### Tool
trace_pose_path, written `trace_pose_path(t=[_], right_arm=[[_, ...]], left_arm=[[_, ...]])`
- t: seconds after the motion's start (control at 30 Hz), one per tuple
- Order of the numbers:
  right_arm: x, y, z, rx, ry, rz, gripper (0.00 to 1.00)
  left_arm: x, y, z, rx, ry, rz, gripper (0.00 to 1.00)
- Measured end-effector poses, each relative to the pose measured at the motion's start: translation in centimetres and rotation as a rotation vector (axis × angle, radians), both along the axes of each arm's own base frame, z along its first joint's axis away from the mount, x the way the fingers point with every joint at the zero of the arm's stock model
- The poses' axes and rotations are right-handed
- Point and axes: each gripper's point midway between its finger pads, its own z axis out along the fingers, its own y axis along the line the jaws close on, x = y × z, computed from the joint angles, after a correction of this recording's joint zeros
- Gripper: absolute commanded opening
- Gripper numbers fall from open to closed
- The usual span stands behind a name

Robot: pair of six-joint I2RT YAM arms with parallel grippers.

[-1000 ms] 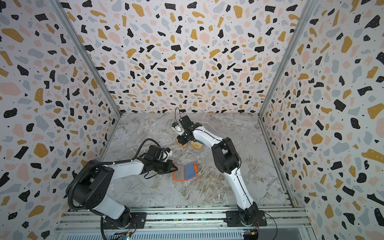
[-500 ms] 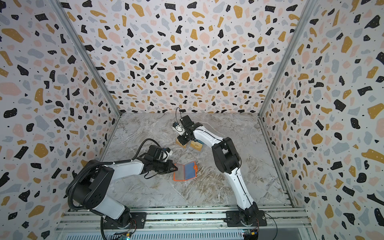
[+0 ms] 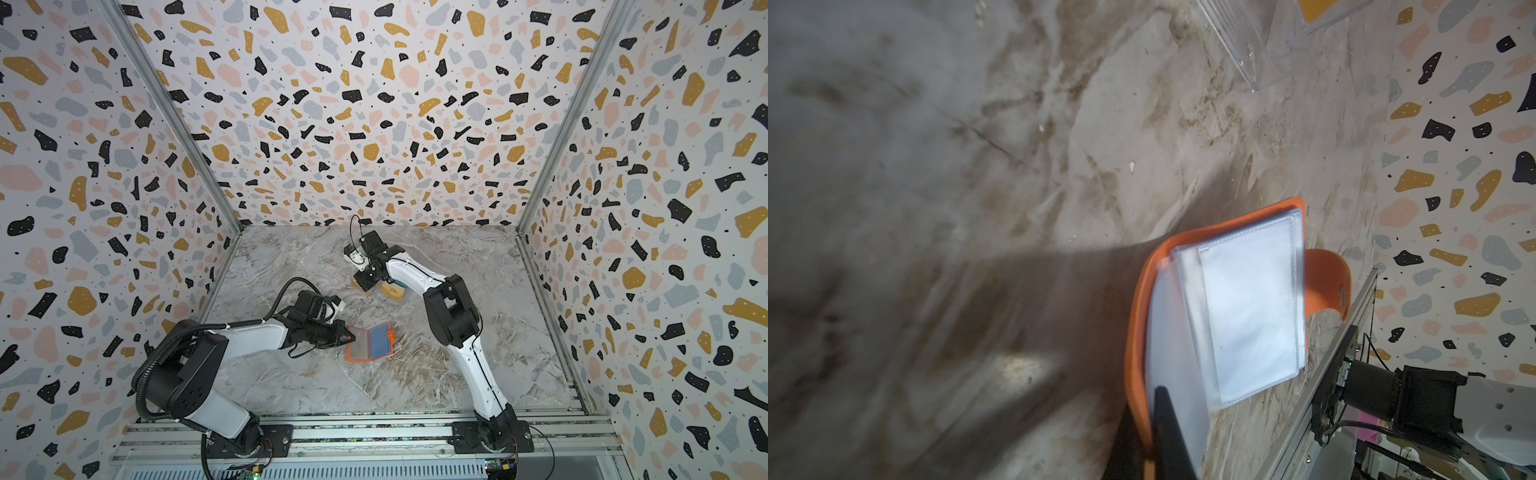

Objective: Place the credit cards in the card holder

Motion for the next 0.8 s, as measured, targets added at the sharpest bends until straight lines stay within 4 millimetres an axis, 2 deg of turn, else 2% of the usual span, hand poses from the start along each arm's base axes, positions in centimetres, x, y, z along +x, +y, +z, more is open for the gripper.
trace_pose_path(t=[0.2,0.4,0.5,0.67,0.8], right_arm=[[-0.7,-0.7,1.4,0.015,-0.034,-0.006,0.0],[-0.3,-0.6,5.8,0.075,-0.116,-0.01,0.0],[-0.7,-0.2,8.1,0.134,-0.133,-0.002,0.0],[-3.4,-0.3,12.8,0.304,-0.098,-0.003,0.0],[-7.3,-1.7,15.9,0.501,-0.014,-0.021,0.0]], left_arm=[[-0.1,0.0,-0.1,-0.003,0.006,0.006,0.07],[-0.1,0.0,-0.1,-0.003,0.007,0.007,0.07],[-0.1,0.1,0.0,-0.001,0.007,0.007,0.07],[0.0,0.4,0.0,0.018,0.002,0.02,0.07],[0.1,0.7,0.2,0.03,-0.014,0.032,0.07]])
